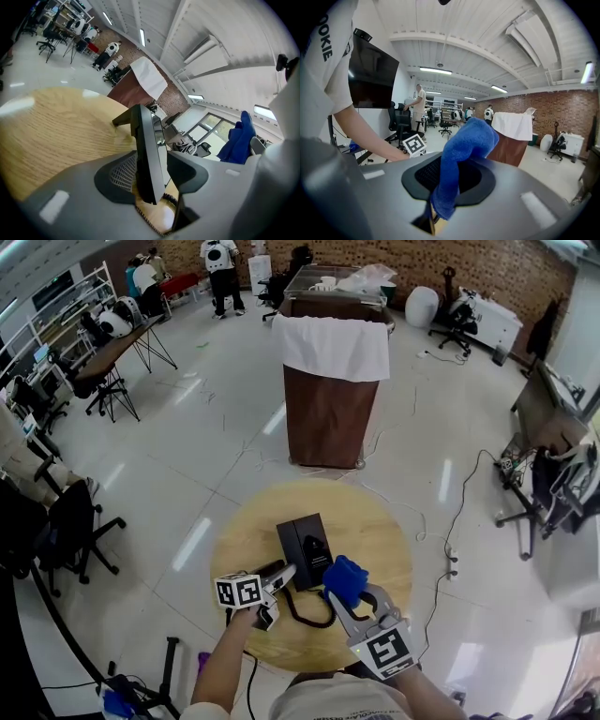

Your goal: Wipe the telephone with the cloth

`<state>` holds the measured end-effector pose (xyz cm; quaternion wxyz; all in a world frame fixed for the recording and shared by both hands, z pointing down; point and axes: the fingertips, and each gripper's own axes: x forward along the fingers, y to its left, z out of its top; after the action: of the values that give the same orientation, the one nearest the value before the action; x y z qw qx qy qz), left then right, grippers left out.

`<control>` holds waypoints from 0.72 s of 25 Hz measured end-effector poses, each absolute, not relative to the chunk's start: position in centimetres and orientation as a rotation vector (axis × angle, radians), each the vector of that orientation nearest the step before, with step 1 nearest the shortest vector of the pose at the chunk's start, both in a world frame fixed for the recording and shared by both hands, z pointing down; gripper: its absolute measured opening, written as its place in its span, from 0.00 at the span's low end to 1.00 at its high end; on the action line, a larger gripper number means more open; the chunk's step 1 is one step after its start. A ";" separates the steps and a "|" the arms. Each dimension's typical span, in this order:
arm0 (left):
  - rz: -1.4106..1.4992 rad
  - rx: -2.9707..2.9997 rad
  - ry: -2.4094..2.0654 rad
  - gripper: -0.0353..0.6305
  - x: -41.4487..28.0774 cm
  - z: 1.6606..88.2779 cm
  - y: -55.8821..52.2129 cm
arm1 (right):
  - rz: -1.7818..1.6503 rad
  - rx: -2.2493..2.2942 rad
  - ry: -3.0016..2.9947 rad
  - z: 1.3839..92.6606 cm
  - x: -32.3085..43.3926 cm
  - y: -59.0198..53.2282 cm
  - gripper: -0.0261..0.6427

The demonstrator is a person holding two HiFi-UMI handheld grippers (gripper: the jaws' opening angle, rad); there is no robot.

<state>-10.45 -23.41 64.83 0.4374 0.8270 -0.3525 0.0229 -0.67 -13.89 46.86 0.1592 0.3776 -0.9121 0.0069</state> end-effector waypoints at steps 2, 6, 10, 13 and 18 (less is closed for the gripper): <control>0.061 2.048 -0.848 0.34 -10.4 65.3 -23.9 | 0.026 1.083 -2.602 47.1 -0.3 -14.0 0.14; 0.112 2.046 -0.801 0.34 -10.1 66.2 -24.6 | 0.033 1.088 -2.583 47.5 0.2 -14.3 0.14; 0.095 2.035 -0.706 0.27 -9.2 66.3 -24.6 | 0.045 1.092 -2.560 47.7 0.7 -14.5 0.14; 0.090 2.033 -0.676 0.20 -9.0 66.2 -24.9 | 0.057 1.084 -2.550 47.9 0.9 -14.6 0.14; 0.076 1.986 -0.638 0.17 -9.1 66.0 -24.7 | 0.060 1.066 -2.571 48.4 0.3 -14.6 0.14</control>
<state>-9.10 -24.68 66.00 0.5029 0.8224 -0.2640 0.0314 0.33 -14.65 48.41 0.1777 0.3769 -0.9088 0.0211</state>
